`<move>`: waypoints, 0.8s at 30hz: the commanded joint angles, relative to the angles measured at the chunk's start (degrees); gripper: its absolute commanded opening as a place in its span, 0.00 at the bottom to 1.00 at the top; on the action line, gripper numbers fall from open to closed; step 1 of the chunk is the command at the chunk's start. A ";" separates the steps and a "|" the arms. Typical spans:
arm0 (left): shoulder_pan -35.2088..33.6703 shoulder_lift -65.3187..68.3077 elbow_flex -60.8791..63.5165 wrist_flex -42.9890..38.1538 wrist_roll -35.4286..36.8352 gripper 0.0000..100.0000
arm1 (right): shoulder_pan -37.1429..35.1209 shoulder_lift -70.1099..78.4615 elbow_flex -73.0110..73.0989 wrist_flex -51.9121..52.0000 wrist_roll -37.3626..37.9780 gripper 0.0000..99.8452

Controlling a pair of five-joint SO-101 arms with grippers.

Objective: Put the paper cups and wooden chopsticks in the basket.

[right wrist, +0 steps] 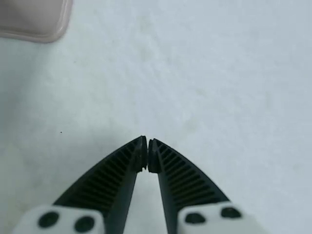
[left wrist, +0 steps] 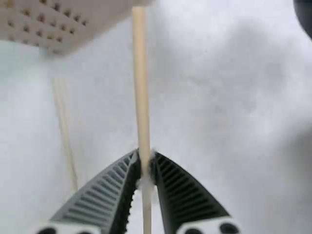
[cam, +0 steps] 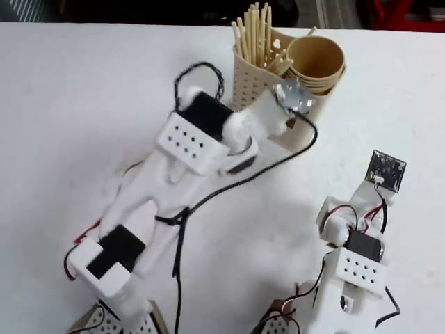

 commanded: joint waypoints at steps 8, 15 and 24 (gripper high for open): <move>-0.40 -0.04 -27.87 -7.38 0.09 0.02 | -0.04 -0.92 -0.26 -0.75 -0.26 0.02; -0.75 -0.04 -29.10 -22.86 8.53 0.02 | -0.04 -0.92 -0.26 -0.75 -0.26 0.02; -1.10 0.04 -25.93 -46.51 10.55 0.02 | -0.13 -0.92 -0.26 -0.75 -0.18 0.02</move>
